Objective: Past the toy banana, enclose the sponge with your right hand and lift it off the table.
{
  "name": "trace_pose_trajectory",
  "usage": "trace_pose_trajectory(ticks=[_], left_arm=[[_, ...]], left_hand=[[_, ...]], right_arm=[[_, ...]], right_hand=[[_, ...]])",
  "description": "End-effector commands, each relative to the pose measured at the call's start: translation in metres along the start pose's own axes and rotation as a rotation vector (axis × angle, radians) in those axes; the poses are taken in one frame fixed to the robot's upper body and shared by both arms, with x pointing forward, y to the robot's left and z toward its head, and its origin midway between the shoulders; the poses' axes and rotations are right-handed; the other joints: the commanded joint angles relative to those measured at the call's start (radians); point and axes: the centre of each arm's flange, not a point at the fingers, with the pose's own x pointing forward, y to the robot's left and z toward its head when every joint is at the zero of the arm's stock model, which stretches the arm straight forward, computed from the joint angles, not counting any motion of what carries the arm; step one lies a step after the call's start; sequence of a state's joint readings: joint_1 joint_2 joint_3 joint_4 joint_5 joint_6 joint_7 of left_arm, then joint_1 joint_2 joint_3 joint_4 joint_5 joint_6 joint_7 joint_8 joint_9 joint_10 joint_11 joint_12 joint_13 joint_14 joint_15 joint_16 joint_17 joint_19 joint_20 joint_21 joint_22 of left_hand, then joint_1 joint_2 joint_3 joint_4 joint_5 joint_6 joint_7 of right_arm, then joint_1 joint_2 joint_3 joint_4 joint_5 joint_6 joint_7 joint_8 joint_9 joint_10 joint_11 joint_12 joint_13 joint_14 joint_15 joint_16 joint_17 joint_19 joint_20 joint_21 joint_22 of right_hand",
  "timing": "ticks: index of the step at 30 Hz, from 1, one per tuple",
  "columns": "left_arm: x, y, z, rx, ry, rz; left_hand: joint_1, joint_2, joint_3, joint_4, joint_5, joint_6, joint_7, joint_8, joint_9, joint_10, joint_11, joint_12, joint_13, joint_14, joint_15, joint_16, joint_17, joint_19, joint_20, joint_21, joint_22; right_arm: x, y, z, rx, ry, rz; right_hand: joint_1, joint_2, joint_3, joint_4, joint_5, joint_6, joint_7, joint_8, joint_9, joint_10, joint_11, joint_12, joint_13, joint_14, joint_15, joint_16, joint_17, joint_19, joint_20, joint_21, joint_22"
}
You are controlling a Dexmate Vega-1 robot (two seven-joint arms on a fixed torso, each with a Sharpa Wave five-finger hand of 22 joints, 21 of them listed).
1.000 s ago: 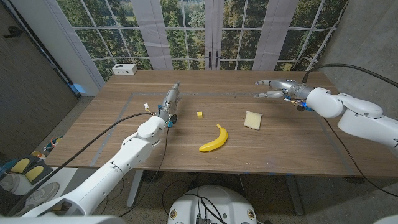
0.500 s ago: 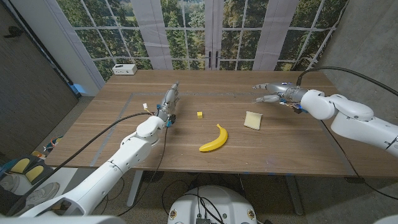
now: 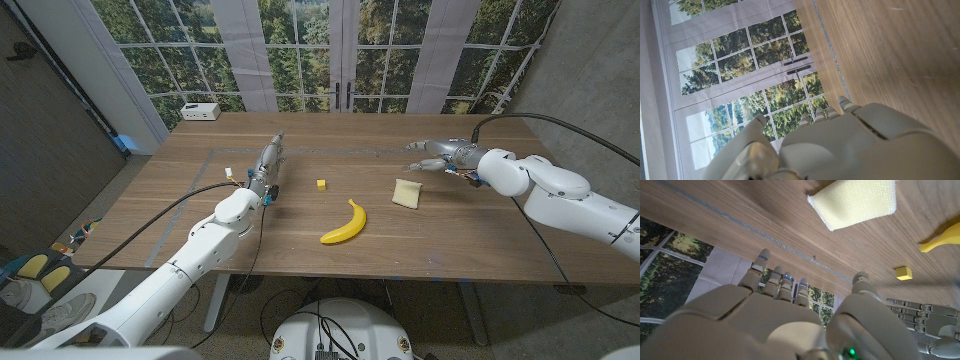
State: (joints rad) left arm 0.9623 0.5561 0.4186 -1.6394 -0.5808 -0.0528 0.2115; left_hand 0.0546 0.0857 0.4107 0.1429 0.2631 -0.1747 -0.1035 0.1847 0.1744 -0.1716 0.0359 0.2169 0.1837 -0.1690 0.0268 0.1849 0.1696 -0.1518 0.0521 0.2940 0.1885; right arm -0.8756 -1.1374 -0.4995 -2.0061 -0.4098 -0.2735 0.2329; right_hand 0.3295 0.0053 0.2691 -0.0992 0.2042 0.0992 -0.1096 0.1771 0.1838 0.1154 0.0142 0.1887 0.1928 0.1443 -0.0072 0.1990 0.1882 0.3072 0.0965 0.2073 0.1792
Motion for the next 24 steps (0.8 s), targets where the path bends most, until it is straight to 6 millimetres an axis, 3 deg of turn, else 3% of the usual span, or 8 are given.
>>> trace_pose_trajectory(ticks=[1,10,11,17,24], left_arm=[[-0.009,0.004,0.001,0.004,0.004,0.004],[-0.014,0.006,0.000,0.007,0.009,0.003],[-0.015,0.006,-0.001,0.005,0.010,0.007],[-0.015,0.007,-0.003,0.004,0.018,0.002],[-0.012,0.008,-0.001,0.009,0.017,-0.007]], left_hand=[[-0.002,0.020,-0.003,0.001,0.005,-0.042,0.000,0.000,0.002,-0.021,0.006,-0.004,0.005,-0.069,0.002,-0.002,0.005,0.001,-0.002,-0.001,0.001],[-0.002,0.020,-0.004,0.001,0.006,-0.044,-0.002,-0.001,0.002,-0.027,-0.001,-0.008,0.005,-0.070,0.002,-0.003,0.005,0.000,-0.001,-0.005,0.002],[-0.002,0.020,-0.005,0.001,0.006,-0.042,0.000,0.000,0.002,-0.021,0.009,-0.006,0.005,-0.069,0.001,-0.002,0.005,0.002,-0.002,-0.005,0.002],[-0.002,0.021,-0.006,0.001,0.007,-0.042,0.000,0.000,0.002,-0.025,-0.006,-0.008,0.005,-0.069,0.001,-0.003,0.005,0.003,-0.001,-0.007,0.002],[-0.002,0.021,-0.007,0.001,0.007,-0.043,0.000,0.000,0.002,-0.024,0.002,-0.008,0.005,-0.070,0.001,-0.003,0.005,0.004,-0.001,-0.009,0.002]], right_arm=[[-0.001,0.015,0.005,-0.005,0.031,0.032],[-0.001,0.026,0.007,-0.003,0.056,0.060],[-0.001,0.028,0.008,-0.001,0.059,0.068],[-0.001,0.033,0.012,-0.006,0.065,0.084],[0.001,0.039,0.015,0.000,0.068,0.097]], right_hand=[[0.002,-0.007,-0.003,-0.002,0.008,-0.010,-0.004,0.002,0.005,-0.009,-0.001,-0.003,0.005,-0.005,-0.005,-0.004,0.003,-0.004,-0.001,-0.002,0.003],[0.007,-0.012,-0.005,-0.008,0.010,-0.022,-0.007,0.002,0.005,-0.014,0.007,-0.002,0.006,-0.004,0.002,-0.003,0.002,-0.006,0.008,-0.002,0.003],[0.006,-0.013,-0.006,-0.008,0.010,-0.022,-0.006,0.002,0.005,-0.015,0.005,-0.002,0.006,-0.004,0.002,-0.002,0.002,-0.005,0.009,-0.002,0.003],[0.007,-0.016,-0.008,-0.009,0.010,-0.031,-0.008,0.001,0.005,-0.019,-0.002,-0.002,0.006,-0.001,0.000,-0.001,0.002,-0.003,0.008,-0.001,0.003],[0.010,-0.017,-0.009,-0.012,0.012,-0.033,-0.006,0.004,0.005,-0.019,0.003,0.000,0.006,0.002,0.001,0.000,0.002,0.003,0.013,0.001,0.003]])
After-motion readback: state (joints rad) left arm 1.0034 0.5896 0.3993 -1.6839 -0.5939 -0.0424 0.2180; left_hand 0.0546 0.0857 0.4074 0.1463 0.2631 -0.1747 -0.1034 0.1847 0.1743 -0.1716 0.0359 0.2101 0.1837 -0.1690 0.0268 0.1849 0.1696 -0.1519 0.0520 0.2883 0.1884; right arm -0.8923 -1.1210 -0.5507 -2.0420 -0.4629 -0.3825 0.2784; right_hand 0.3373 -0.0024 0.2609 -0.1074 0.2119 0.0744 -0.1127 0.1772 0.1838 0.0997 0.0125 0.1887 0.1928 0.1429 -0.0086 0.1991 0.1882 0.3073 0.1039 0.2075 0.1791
